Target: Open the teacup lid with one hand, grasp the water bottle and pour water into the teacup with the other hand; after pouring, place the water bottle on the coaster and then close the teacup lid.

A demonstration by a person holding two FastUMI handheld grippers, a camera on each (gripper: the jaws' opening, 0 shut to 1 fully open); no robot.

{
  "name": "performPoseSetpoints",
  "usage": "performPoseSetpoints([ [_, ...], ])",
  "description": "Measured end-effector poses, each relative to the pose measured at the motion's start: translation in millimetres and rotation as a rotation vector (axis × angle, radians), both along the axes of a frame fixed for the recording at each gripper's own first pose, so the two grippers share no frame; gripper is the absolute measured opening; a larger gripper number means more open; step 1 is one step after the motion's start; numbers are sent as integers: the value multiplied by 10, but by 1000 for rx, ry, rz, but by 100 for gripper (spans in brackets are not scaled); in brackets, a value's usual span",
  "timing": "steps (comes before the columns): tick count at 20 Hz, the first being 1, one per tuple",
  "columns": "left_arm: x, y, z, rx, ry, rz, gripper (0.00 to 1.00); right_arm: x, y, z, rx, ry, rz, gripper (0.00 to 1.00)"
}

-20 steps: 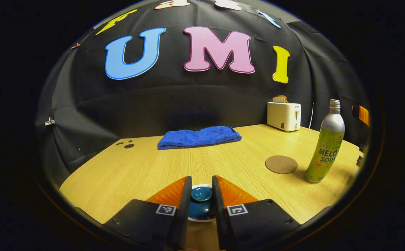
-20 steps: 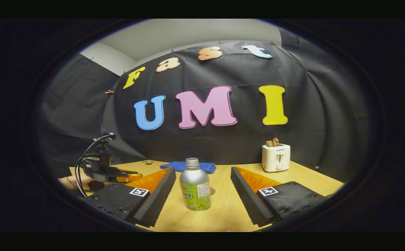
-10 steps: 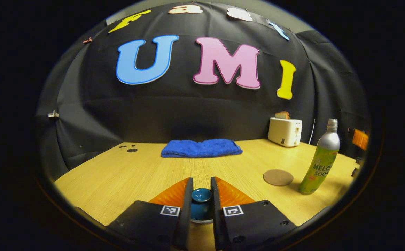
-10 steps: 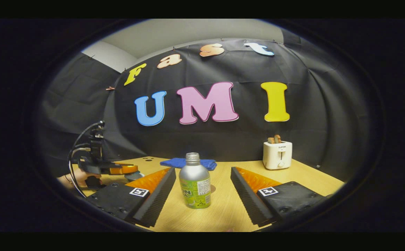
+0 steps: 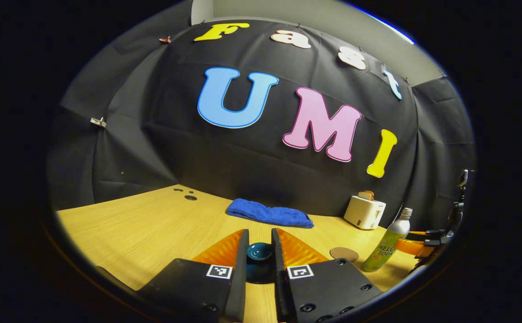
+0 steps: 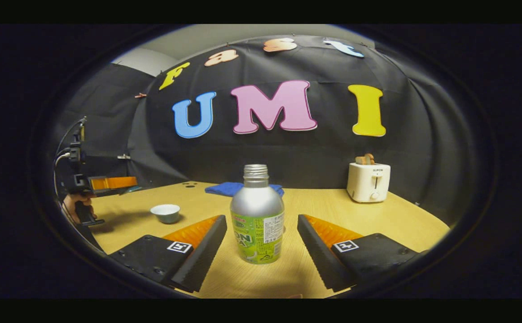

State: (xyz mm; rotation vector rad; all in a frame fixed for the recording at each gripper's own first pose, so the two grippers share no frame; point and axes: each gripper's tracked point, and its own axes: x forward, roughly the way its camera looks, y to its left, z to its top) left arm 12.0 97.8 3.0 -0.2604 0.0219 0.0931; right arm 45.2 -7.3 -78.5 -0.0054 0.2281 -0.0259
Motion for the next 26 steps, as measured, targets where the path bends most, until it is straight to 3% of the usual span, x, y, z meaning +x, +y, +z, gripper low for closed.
performPoseSetpoints([
  [8,-36,-44,44,-35,-5,-56,30,188,61,-266,-4,68,-45,97],
  [9,-35,-43,32,-44,-4,-61,30,182,58,-260,0,68,-50,94],
  [10,-35,-33,23,-47,-2,-62,32,195,56,-252,-5,71,-54,82],
  [13,-33,-5,-7,-59,6,-64,30,225,49,-224,-45,73,-56,80],
  [20,-57,138,0,-67,6,-46,30,490,-17,107,-464,68,-55,80],
  [26,-57,251,-56,-84,18,-32,30,759,374,78,-853,44,50,80],
])
